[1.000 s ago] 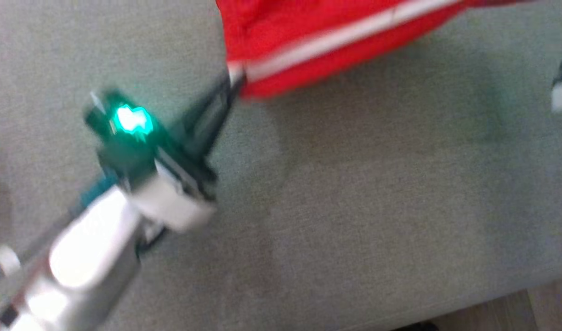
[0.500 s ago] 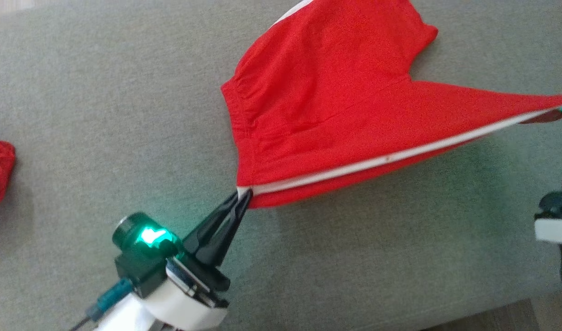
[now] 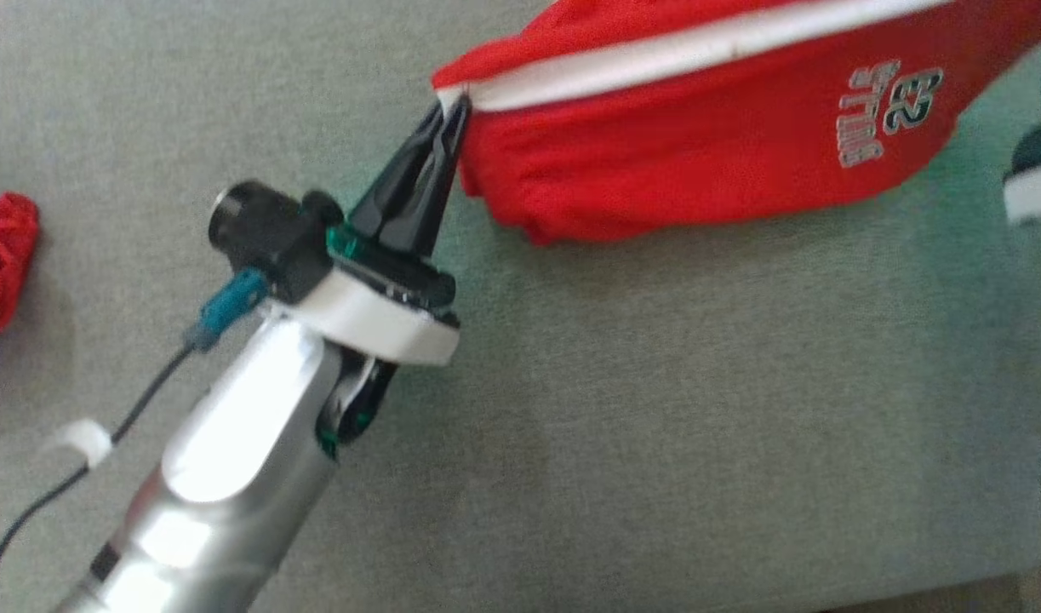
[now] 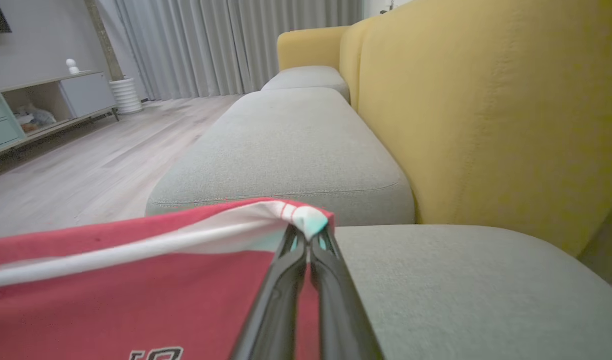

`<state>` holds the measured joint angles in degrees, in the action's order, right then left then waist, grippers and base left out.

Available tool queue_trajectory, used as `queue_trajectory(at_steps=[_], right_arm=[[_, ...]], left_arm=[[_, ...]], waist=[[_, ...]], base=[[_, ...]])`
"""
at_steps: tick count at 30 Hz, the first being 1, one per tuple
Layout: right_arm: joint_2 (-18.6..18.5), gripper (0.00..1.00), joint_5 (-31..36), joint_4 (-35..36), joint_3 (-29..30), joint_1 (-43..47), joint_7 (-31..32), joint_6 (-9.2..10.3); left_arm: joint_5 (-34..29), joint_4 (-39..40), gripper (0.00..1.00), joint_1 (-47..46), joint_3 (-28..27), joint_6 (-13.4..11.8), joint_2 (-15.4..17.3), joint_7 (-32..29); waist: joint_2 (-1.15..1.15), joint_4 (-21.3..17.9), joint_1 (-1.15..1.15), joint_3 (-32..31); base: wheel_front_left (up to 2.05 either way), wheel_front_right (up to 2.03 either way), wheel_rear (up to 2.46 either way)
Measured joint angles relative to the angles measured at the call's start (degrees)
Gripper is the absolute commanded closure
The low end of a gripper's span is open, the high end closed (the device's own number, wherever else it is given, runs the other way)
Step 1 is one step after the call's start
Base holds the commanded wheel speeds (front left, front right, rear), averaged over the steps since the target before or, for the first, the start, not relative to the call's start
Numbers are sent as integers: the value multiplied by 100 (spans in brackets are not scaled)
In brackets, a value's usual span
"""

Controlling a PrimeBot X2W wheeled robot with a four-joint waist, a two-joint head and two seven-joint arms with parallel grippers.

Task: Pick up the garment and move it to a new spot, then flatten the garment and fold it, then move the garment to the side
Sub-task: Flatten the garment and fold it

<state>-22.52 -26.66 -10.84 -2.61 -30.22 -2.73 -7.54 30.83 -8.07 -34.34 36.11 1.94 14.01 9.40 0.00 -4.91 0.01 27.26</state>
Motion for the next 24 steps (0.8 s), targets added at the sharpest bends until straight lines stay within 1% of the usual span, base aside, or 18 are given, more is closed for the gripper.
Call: queue_trajectory(at_steps=[3, 8, 12, 13, 14, 15, 16, 17, 18, 20, 22, 24], right_arm=[[-89, 100, -19, -579, -292, -671, 31, 0], [-212, 100, -16, -1502, -789, -1689, 22, 0], [-208, 100, -19, -2250, -1247, -2210, -1, 0], [-201, 100, -42, -2419, -1336, -2307, -55, 0], [-198, 95, -74, -2594, -1412, -2402, -103, 0], [-194, 7, -112, -2760, -1479, -2493, -149, 0], [-189, 0, -143, -2903, -1528, -2569, -227, 0], [-185, 0, -175, -3138, -1584, -2681, -486, 0], [-186, 0, -178, -3215, -1624, -2716, -604, 0], [-180, 0, -282, -3305, -1739, -2745, -782, 0], [-181, 0, -381, -3351, -1851, -2743, -891, 0], [-183, 0, -578, -3362, -1928, -2724, -933, 0]], left_arm=[[-9, -322, 100, -313, -29, -25, -130, -67], [-56, -812, 100, -784, -8, 7, -349, -71], [-138, -1196, 100, -1043, 16, 0, -513, 91], [-168, -1265, 97, -1079, 21, -9, -561, 141], [-174, -1332, 69, -1116, 32, -21, -603, 190], [-175, -1395, 26, -1143, 45, -20, -636, 234], [-175, -1450, 0, -1157, 48, -19, -669, 277], [-260, -1522, 0, -1161, 63, -25, -724, 368], [-325, -1532, 0, -1159, 69, -35, -731, 401], [-453, -1514, 0, -1147, 67, -131, -731, 467], [-644, -1362, 0, -1072, 48, -278, -731, 505], [-856, -1042, 0, -883, -55, -477, -732, 513]], waist=[[0, 70, 1, 208], [0, 200, 1, 515], [0, 317, 0, 673], [0, 348, 0, 697], [0, 376, 0, 716], [0, 402, 0, 727], [0, 427, 0, 731], [0, 474, 0, 719], [0, 492, -1, 703], [0, 516, 0, 651], [0, 532, -1, 586], [0, 545, -1, 518]], base=[[0, 0, 0], [0, 0, 0], [0, 0, 0], [0, 0, 0], [0, 0, 0], [0, 0, 0], [0, 0, 0], [0, 0, 0], [0, 0, 0], [0, 0, 0], [0, 0, 0], [0, 0, 0]])
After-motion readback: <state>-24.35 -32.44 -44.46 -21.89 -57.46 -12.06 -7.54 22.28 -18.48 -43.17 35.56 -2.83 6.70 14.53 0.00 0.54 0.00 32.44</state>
